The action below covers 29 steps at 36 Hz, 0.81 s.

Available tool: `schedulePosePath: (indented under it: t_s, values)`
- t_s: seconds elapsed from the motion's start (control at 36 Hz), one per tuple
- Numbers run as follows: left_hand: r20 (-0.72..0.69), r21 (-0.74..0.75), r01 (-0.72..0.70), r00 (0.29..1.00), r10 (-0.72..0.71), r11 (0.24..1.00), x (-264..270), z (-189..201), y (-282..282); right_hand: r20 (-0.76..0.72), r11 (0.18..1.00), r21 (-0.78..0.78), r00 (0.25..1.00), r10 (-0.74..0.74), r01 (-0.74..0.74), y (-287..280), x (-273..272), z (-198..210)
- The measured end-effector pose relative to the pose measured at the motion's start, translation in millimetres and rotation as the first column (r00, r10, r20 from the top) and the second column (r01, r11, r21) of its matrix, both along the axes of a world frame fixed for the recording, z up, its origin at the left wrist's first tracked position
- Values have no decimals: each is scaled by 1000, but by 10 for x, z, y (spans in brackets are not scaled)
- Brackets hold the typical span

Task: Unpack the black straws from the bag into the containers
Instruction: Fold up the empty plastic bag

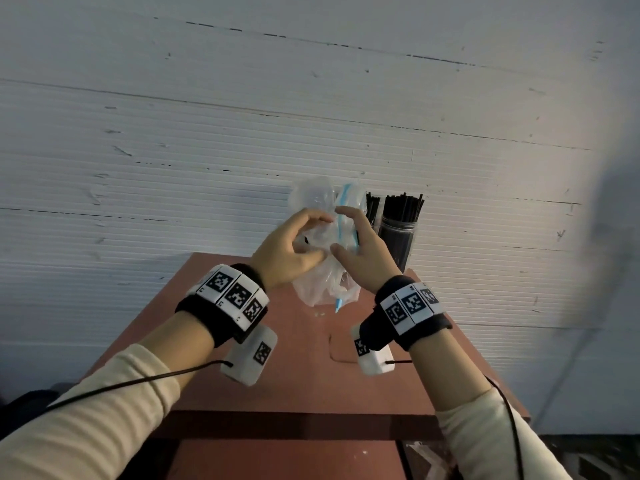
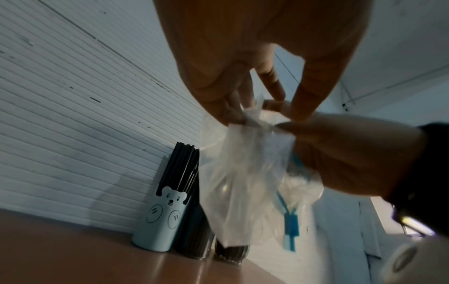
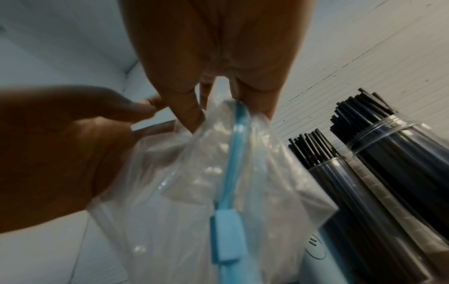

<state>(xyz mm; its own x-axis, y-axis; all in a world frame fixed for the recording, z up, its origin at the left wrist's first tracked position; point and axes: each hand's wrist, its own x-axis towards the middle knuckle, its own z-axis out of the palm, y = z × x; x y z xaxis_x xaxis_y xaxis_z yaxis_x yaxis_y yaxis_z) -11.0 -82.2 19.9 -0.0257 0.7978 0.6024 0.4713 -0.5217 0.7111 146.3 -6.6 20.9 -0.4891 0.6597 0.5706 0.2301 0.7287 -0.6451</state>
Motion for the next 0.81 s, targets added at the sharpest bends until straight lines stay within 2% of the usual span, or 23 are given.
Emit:
schedulePosePath:
  t_s: [0.08, 0.11, 0.17, 0.25, 0.33, 0.42, 0.53, 0.61, 0.67, 0.75, 0.81]
  values:
    - [36, 103, -228, 974, 225, 968, -42, 29, -3, -15, 999, 2, 999, -32, 32, -4, 69, 5]
    - [6, 163, -295, 955, 298, 942, -72, 26, 1, -20, 999, 4, 999, -33, 33, -1, 85, 3]
    - [-75, 247, -337, 928, 365, 908, -146, 13, 17, -32, 1000, -2, 999, -26, 26, 3, 111, -3]
    - [-203, 282, -236, 933, 298, 930, -218, -9, 58, -58, 999, -33, 998, 15, -17, -7, 118, -4]
    - [-254, 246, -147, 944, 210, 958, -228, -26, 99, -105, 989, -92, 989, 105, -115, -21, 85, -3]
    - [-277, 179, -160, 939, 206, 971, -199, -20, 145, -126, 985, -75, 981, 148, -158, -58, 48, 14]
    - [-410, 142, -232, 871, 271, 962, -142, 42, 210, -146, 965, -77, 960, 239, -252, -116, 1, 57]
    - [-460, 106, -198, 859, 224, 975, -81, 71, 253, -99, 973, -70, 972, 213, -220, -128, -48, 33]
    - [-427, 85, -153, 887, 175, 985, -40, 59, 273, -87, 986, -63, 985, 151, -157, -120, -64, -2]
    - [-280, 32, -94, 955, 99, 995, -14, -11, 233, -121, 991, -75, 987, 104, -114, -90, -60, -47]
    - [-203, -18, -81, 976, 76, 997, -18, -79, 134, -116, 991, -73, 988, 100, -109, -86, -57, -61]
